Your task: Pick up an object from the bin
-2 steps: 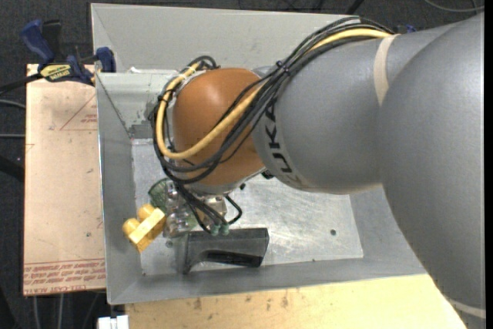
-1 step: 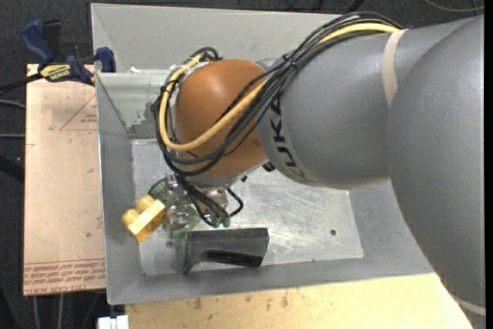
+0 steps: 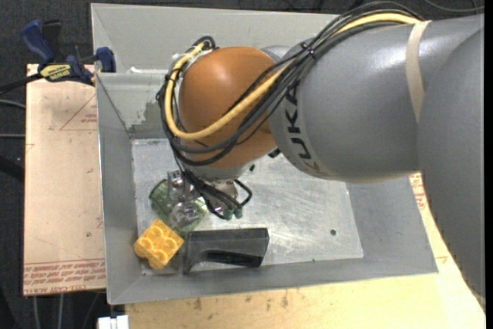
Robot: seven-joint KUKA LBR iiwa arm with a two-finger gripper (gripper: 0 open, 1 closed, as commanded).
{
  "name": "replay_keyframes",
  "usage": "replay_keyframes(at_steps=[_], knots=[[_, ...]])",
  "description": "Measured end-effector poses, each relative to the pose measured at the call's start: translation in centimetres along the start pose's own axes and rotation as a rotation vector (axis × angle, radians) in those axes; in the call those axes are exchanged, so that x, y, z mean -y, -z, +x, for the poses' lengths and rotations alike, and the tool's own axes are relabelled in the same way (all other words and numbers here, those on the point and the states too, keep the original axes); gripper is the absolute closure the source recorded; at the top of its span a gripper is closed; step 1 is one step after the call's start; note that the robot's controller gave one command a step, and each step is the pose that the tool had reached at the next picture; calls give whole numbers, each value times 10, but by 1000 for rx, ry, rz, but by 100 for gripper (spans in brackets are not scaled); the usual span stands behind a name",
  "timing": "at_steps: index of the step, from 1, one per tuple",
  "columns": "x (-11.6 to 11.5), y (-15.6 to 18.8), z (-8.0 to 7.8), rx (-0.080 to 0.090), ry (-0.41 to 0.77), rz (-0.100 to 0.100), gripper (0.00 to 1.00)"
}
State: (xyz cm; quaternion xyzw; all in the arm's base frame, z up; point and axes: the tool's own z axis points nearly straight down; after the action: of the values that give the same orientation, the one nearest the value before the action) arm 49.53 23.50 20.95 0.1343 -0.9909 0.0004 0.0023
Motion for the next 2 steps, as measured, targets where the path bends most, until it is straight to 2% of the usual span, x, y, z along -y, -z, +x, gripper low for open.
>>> replay_keyframes(at_steps=[1, 2], knots=[[-3, 92, -21, 9, 91, -1, 0], [-3, 91, -20, 8, 91, -1, 0]])
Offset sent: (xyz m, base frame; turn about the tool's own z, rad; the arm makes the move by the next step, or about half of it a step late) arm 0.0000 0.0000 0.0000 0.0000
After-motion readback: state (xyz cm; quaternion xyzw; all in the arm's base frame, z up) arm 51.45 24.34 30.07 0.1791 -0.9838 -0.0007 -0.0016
